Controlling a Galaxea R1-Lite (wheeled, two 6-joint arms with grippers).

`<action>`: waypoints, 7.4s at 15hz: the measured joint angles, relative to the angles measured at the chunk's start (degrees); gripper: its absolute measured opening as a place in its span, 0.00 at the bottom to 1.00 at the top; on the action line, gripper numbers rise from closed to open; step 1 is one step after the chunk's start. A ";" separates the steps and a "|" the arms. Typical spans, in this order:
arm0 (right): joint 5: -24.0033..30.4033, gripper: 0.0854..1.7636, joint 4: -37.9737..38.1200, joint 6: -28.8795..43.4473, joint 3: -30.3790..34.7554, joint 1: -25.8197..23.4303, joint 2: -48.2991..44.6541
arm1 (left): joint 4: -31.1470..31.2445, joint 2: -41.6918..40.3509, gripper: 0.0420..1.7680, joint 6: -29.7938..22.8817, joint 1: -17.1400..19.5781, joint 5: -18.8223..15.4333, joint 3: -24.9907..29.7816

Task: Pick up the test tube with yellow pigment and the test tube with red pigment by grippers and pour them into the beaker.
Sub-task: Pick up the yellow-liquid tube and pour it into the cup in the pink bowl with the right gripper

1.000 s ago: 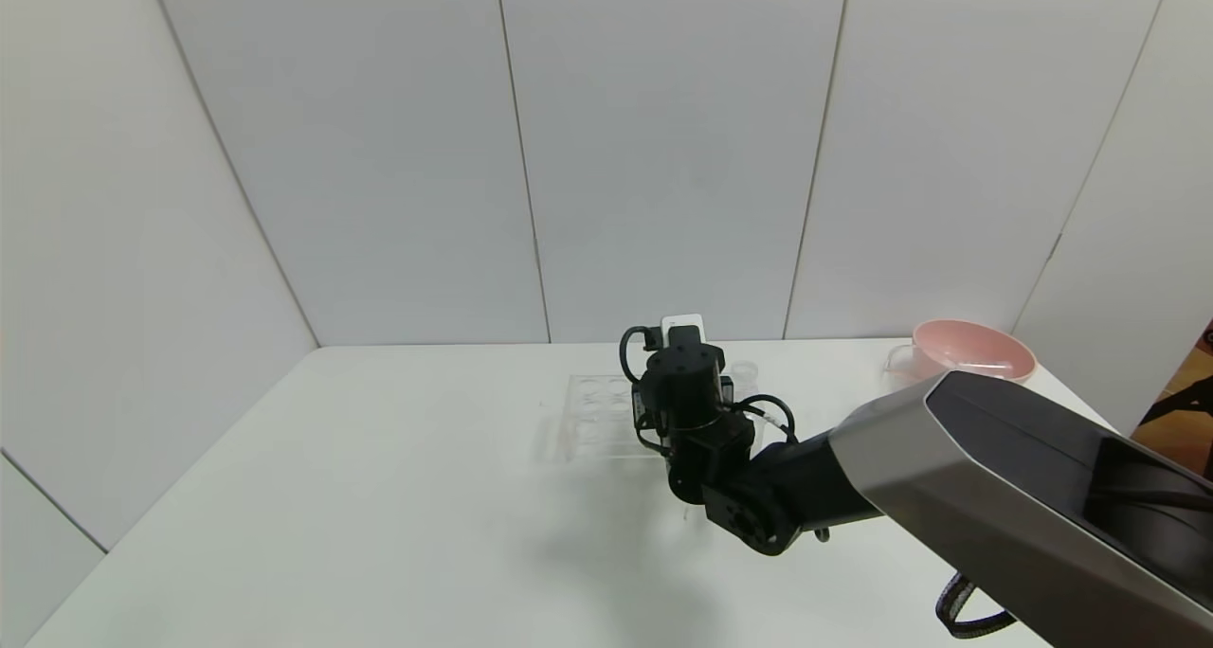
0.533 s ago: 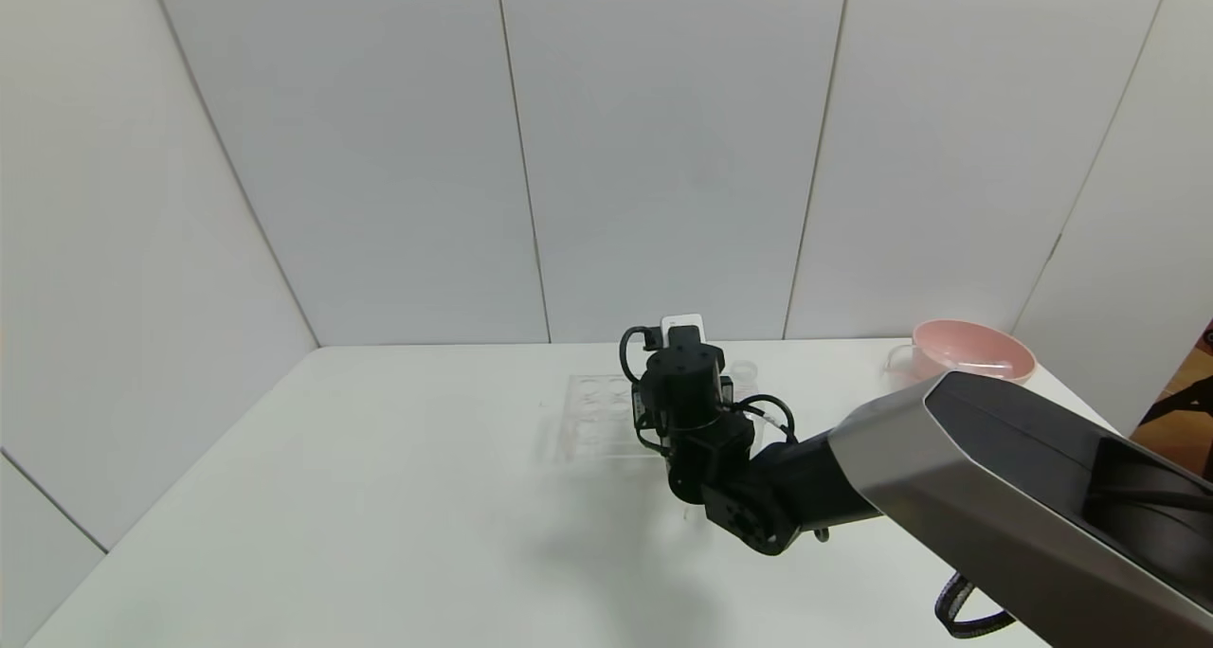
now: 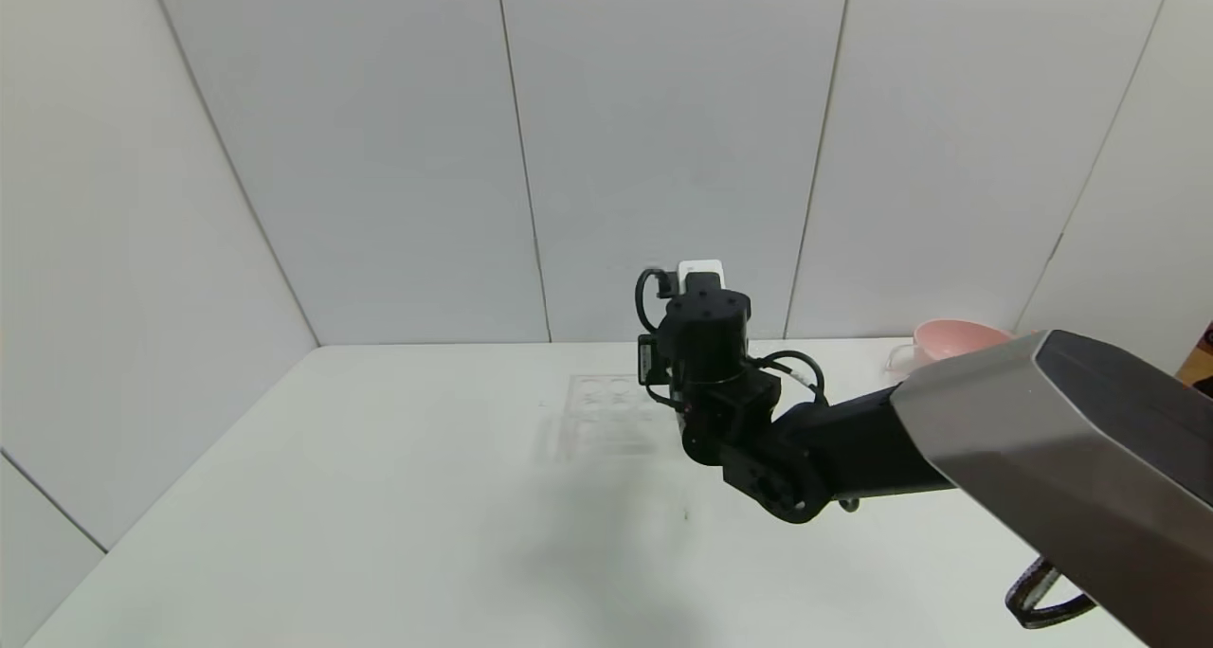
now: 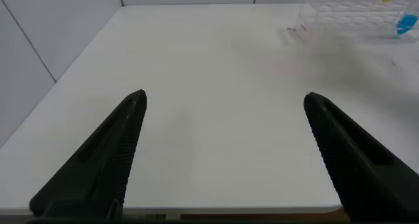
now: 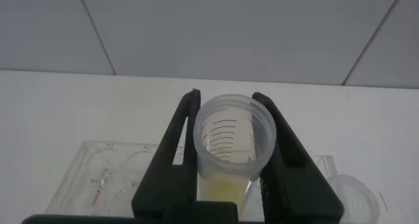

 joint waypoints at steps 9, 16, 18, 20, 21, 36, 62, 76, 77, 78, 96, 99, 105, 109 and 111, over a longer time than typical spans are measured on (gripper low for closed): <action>1.93 0.30 5.03 -0.09 7.39 1.32 -12.54 | 0.00 0.00 0.97 0.00 0.00 0.00 0.00; 17.31 0.30 5.28 -3.94 22.60 -3.22 -24.27 | 0.00 0.00 0.97 0.00 0.00 0.00 0.00; 22.75 0.30 5.36 -6.57 26.19 -6.14 -27.44 | 0.00 0.00 0.97 0.02 0.00 0.00 0.00; 27.93 0.30 5.41 -7.81 29.44 -9.97 -30.16 | 0.00 0.00 0.97 0.00 0.00 0.00 0.00; 30.94 0.30 5.41 -7.97 30.66 -12.21 -31.27 | 0.00 0.00 0.97 0.00 0.00 0.00 0.00; 79.86 0.30 21.94 -23.28 22.05 -53.30 -32.21 | 0.00 0.00 0.97 0.00 0.00 0.00 0.00; 76.23 0.30 73.03 -67.68 -22.27 -55.03 -8.55 | 0.00 0.00 0.97 -0.02 0.00 0.00 0.00; 73.81 0.30 74.95 -78.47 -26.70 -52.80 -6.84 | 0.00 0.00 0.97 0.00 0.00 0.00 0.00; 73.74 0.30 75.01 -78.60 -26.70 -52.91 -6.99 | 0.00 0.00 0.97 0.00 0.00 0.00 0.00; 73.74 0.30 75.01 -78.65 -26.60 -53.04 -7.18 | 0.00 0.00 0.97 0.00 0.00 0.00 0.00; 74.09 0.30 75.12 -78.47 -26.49 -54.41 -8.52 | 0.00 0.00 0.97 0.02 0.00 0.00 0.00; 73.22 0.30 75.12 -78.79 -26.51 -55.04 -8.45 | 0.00 0.00 0.97 -0.02 0.00 0.00 0.00; 69.27 0.30 75.18 -83.25 -26.51 -55.33 -6.51 | -0.02 0.00 0.97 0.00 0.00 -0.02 0.00; 65.17 0.30 75.14 -85.36 -26.51 -54.59 -5.85 | 0.00 0.00 0.97 0.00 0.00 0.00 0.00; 63.33 0.30 75.09 -85.77 -26.51 -53.98 -5.85 | 0.00 0.00 0.97 0.00 0.00 0.00 0.00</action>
